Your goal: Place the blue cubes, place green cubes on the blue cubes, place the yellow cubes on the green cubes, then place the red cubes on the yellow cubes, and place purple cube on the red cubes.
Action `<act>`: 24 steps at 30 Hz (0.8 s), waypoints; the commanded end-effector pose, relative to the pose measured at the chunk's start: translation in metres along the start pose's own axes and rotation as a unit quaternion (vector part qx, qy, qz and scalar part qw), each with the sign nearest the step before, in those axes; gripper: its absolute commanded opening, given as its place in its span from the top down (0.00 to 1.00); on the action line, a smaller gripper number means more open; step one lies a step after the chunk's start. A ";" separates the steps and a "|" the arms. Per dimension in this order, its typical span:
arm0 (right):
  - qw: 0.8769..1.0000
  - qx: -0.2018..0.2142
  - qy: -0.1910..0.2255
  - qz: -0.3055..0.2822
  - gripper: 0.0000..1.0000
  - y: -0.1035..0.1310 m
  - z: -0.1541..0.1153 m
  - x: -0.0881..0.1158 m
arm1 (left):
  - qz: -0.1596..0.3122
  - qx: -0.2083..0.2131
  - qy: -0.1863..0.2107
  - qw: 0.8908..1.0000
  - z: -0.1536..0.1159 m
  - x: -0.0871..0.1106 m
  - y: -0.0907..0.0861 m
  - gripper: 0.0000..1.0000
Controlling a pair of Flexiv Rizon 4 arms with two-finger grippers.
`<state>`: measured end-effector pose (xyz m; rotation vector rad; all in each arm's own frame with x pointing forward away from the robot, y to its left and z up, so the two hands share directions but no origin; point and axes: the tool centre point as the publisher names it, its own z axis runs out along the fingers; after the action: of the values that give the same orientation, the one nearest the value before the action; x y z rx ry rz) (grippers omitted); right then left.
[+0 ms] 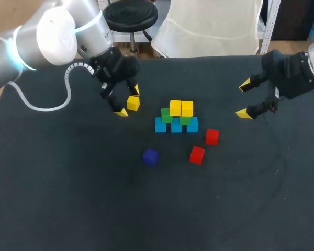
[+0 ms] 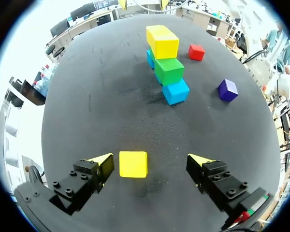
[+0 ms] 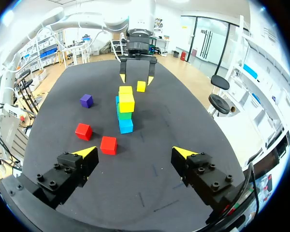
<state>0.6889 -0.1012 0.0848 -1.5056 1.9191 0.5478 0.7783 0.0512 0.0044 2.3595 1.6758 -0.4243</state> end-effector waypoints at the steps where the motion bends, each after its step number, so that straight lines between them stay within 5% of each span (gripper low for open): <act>1: 1.000 -0.001 -0.001 0.000 0.00 -0.001 0.001 0.000 | 0.001 -0.004 0.003 1.000 -0.001 0.000 0.000 0.21; 11: 1.000 -0.001 -0.001 0.000 0.00 -0.001 0.001 0.000 | 0.003 -0.004 0.005 1.000 0.002 -0.003 0.005 0.62; 16: 1.000 -0.001 -0.001 0.000 0.00 -0.001 0.001 0.000 | 0.002 -0.004 0.008 1.000 0.004 -0.004 0.006 1.00; 24: 1.000 -0.001 -0.001 0.000 0.00 -0.001 0.001 0.000 | 0.008 -0.006 0.019 1.000 -0.003 -0.017 0.000 1.00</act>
<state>0.6889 -0.1012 0.0847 -1.5057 1.9191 0.5479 0.7794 0.0411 0.0061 2.3706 1.6628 -0.3961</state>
